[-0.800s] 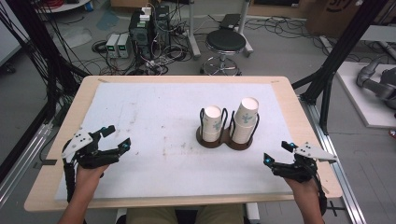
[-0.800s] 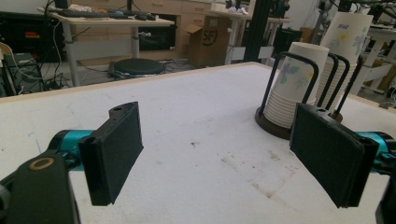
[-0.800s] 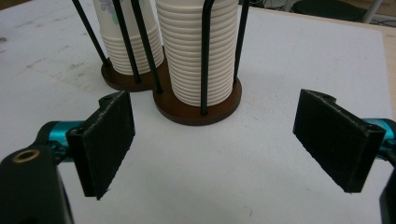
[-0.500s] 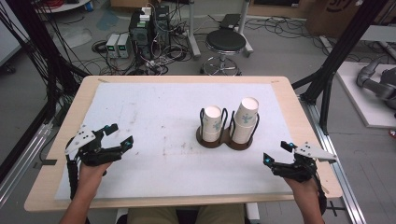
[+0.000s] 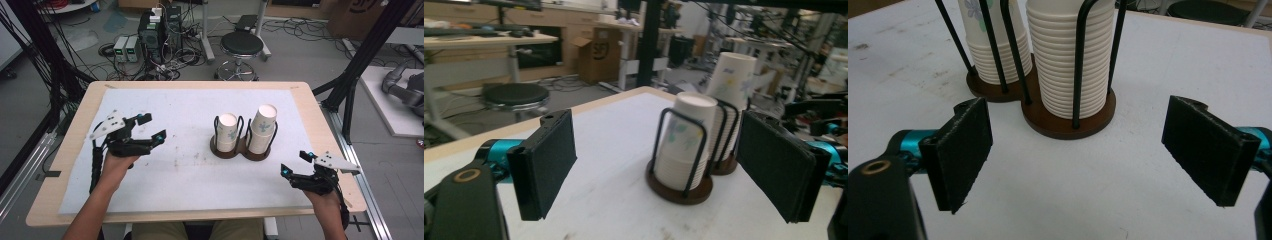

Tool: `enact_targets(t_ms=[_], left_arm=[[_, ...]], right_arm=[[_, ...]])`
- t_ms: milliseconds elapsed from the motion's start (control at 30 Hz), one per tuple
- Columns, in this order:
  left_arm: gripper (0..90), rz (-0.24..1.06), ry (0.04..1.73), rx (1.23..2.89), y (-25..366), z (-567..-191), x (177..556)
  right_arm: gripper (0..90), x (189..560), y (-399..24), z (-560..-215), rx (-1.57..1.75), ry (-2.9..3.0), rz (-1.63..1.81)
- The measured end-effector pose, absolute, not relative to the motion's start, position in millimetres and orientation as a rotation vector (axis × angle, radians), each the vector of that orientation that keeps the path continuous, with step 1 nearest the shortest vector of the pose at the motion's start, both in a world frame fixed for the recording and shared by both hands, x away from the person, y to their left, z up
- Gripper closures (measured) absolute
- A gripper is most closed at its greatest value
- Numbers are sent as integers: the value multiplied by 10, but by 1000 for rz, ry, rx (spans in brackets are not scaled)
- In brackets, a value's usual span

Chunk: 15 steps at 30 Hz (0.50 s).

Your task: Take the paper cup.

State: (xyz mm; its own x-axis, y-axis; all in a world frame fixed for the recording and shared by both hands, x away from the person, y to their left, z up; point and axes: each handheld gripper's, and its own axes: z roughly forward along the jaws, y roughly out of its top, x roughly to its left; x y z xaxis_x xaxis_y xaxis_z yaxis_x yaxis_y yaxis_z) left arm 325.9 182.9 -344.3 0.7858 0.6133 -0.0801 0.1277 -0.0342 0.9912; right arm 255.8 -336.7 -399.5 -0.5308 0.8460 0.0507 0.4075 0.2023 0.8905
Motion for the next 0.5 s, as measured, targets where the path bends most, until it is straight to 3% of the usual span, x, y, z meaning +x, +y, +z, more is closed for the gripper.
enact_targets(t_ms=[500], left_arm=[[163,256,455,1768,873,-3239,3871]], right_arm=[[131,2565,-3371,-4008,1159,2043,1287]])
